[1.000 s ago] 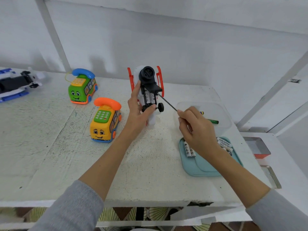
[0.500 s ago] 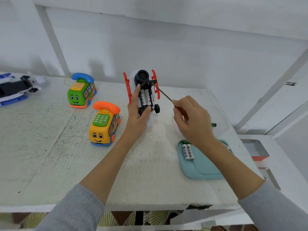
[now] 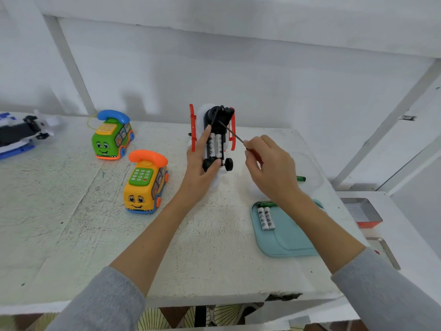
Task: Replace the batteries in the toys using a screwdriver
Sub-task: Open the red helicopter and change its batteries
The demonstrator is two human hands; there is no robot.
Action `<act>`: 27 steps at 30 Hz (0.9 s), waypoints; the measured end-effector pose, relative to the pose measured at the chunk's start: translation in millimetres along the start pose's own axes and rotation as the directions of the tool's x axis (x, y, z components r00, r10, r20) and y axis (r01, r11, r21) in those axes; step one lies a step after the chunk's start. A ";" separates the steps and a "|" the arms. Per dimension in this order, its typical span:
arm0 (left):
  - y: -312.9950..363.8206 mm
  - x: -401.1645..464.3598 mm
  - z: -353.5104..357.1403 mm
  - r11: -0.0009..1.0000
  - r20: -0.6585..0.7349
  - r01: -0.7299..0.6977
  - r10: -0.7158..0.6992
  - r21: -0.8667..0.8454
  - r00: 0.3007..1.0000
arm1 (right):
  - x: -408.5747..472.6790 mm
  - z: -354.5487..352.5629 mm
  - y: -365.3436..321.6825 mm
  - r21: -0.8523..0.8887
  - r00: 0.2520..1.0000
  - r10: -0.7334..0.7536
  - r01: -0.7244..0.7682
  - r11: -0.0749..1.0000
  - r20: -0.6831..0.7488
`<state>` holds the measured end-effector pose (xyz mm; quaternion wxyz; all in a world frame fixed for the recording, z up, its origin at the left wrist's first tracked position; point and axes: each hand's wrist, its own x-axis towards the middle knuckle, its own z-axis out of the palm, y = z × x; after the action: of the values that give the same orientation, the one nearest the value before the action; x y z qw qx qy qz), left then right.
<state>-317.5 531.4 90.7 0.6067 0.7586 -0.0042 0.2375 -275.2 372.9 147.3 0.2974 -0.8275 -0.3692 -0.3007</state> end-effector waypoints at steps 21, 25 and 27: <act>61.0 35.5 31.6 0.974 0.275 -0.087 0.026 0.211 0.961 | -33.8 -72.4 29.9 -0.005 0.968 0.245 -0.245 0.969 0.048; 65.4 49.6 47.7 0.958 0.297 -0.120 0.039 0.261 0.954 | -39.4 -84.0 38.3 -0.045 0.948 0.295 -0.291 0.956 0.119; 66.6 54.5 55.8 0.945 0.308 -0.132 0.035 0.301 0.951 | -41.0 -86.3 42.4 -0.060 0.944 0.302 -0.296 0.953 0.131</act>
<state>-269.0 477.8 163.3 0.4585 0.8725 -0.0898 0.1434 -288.1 270.2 161.9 0.2967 -0.8986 -0.2533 -0.2010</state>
